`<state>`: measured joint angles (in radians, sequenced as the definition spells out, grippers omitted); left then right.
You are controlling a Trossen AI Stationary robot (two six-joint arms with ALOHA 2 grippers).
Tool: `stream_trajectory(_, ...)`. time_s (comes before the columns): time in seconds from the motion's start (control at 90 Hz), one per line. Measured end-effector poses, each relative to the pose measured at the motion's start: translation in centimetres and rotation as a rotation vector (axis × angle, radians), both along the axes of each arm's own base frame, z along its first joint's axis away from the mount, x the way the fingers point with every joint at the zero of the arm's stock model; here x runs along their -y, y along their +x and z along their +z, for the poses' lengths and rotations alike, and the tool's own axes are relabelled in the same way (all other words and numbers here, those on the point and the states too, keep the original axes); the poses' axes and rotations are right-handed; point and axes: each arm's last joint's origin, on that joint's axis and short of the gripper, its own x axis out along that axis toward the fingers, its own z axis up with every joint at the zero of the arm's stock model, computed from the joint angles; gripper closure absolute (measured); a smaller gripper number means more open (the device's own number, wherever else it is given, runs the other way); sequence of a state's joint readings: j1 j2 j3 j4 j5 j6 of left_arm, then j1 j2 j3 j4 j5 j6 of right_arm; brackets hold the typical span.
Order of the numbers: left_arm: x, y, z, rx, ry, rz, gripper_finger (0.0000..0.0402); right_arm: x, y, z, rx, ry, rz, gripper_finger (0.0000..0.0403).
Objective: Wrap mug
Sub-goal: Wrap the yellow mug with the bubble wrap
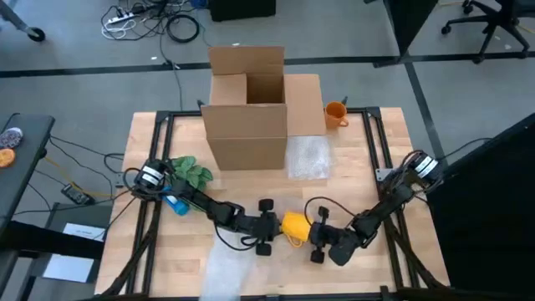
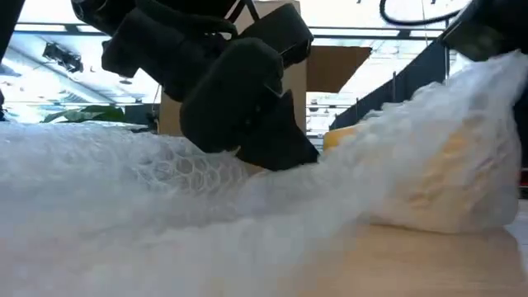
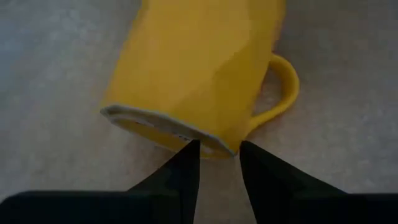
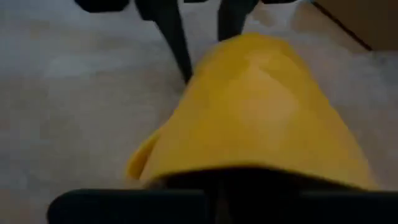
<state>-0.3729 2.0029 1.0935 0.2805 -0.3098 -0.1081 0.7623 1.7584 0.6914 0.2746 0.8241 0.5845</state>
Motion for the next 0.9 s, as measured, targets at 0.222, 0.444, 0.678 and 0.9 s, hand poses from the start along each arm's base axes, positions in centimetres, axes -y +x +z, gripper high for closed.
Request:
stream_trajectory(0.222,0.0,0.0,0.0,-0.004,0.005,0.005,0.0302,0.1,-1.7,1.7,-0.056,0.068,0.003,0.0393)
stream_trajectory(0.444,0.0,0.0,0.0,-0.004,0.006,0.005,0.0302,-0.1,-3.9,3.5,-0.071,0.144,-0.021,0.0352)
stream_trajectory(0.678,0.0,0.0,0.0,0.0,0.004,0.005,0.0302,1.2,-6.3,3.3,-0.169,0.17,-0.171,0.0297)
stream_trajectory(0.9,0.0,0.1,0.1,0.013,-0.002,0.005,0.0302,2.4,-5.1,2.0,-0.167,0.129,-0.258,0.0238)
